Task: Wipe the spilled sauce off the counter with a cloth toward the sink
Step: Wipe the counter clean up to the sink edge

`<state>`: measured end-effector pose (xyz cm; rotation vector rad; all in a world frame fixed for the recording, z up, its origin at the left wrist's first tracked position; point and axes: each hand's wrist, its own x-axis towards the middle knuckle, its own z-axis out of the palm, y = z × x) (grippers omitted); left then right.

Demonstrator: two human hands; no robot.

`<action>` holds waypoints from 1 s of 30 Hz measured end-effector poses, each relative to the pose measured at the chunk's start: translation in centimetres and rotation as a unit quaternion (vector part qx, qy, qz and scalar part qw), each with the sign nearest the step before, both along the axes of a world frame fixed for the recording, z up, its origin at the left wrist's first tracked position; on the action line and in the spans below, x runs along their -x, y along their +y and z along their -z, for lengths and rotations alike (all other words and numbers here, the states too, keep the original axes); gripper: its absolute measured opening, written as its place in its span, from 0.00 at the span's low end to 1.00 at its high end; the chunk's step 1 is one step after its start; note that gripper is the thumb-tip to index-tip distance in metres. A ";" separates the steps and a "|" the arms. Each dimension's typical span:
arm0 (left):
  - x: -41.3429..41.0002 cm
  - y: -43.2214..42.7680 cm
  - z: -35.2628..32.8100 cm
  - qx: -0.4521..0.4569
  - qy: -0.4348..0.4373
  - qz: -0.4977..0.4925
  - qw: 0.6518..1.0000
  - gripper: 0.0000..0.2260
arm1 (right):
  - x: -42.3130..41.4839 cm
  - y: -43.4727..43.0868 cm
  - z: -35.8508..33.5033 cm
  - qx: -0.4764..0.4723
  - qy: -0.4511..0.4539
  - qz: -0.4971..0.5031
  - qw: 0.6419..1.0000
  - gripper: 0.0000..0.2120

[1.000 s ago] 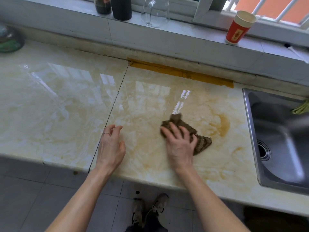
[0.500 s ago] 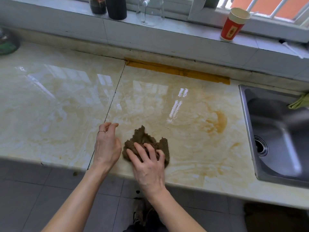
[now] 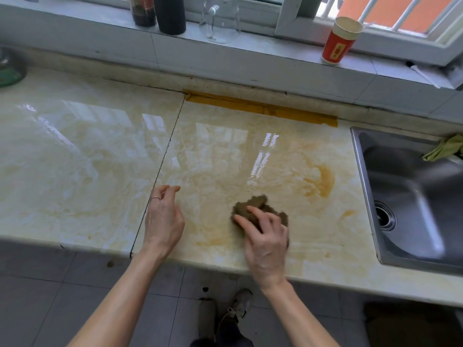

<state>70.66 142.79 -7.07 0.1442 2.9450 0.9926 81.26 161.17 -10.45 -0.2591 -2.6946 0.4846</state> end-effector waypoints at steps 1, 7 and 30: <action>0.0 -0.2 -0.1 0.001 0.002 -0.001 1.000 0.22 | 0.2 -1.1 -0.1 0.008 0.003 -0.031 0.999 0.21; 0.0 -1.3 0.2 0.002 0.005 -0.013 1.000 0.22 | 1.7 -1.1 -2.1 0.161 -0.001 -0.143 0.977 0.19; 0.4 3.2 -0.6 -0.010 0.012 0.034 0.999 0.21 | -0.5 8.4 0.6 0.063 -0.047 0.000 0.997 0.15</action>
